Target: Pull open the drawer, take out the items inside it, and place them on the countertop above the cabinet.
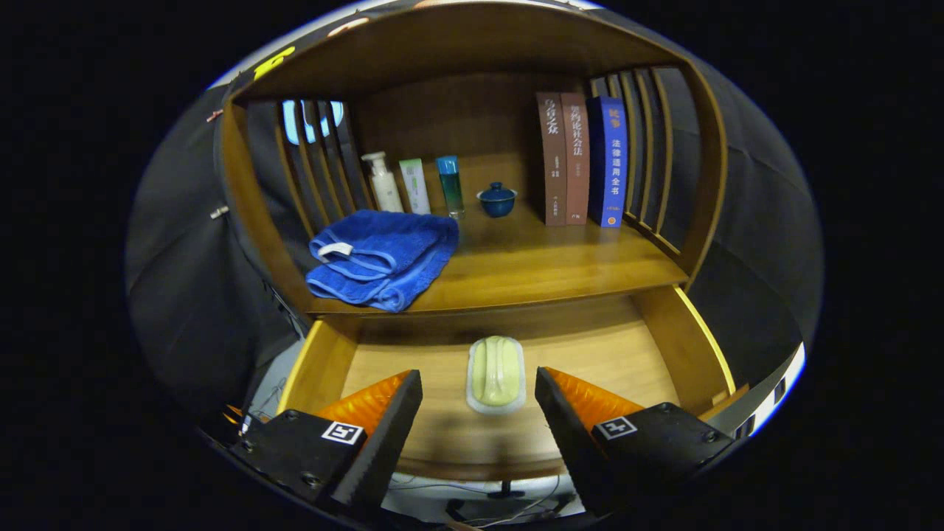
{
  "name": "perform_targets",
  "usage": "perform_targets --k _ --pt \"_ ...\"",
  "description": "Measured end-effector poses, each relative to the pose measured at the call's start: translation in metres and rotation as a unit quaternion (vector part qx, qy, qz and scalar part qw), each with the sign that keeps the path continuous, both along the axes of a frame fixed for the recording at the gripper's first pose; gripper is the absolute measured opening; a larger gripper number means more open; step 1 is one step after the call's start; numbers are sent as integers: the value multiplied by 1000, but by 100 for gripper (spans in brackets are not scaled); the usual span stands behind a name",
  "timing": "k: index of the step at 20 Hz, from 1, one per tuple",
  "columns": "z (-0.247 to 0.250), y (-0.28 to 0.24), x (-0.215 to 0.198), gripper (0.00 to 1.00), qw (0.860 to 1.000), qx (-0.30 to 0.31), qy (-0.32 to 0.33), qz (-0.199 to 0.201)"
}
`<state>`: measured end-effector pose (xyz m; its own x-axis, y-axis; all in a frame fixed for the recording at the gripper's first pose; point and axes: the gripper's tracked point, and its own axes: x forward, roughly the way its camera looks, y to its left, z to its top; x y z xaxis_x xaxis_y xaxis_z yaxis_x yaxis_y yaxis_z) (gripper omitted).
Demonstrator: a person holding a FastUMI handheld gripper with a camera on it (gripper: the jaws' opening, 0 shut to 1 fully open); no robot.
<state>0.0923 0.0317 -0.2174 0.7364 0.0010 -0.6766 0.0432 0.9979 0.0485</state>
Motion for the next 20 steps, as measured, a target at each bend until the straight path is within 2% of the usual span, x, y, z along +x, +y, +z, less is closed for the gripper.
perform_targets --k 2,6,11,15,18,20 --pt "-30 7 25 99 999 7 52 7" --pt "-73 5 58 99 994 14 110 2" --pt "-106 1 71 97 987 17 162 14" --pt "-111 -2 67 78 984 8 179 12" --pt "-124 -3 61 54 978 9 209 13" --pt "-121 0 64 40 979 14 204 17"
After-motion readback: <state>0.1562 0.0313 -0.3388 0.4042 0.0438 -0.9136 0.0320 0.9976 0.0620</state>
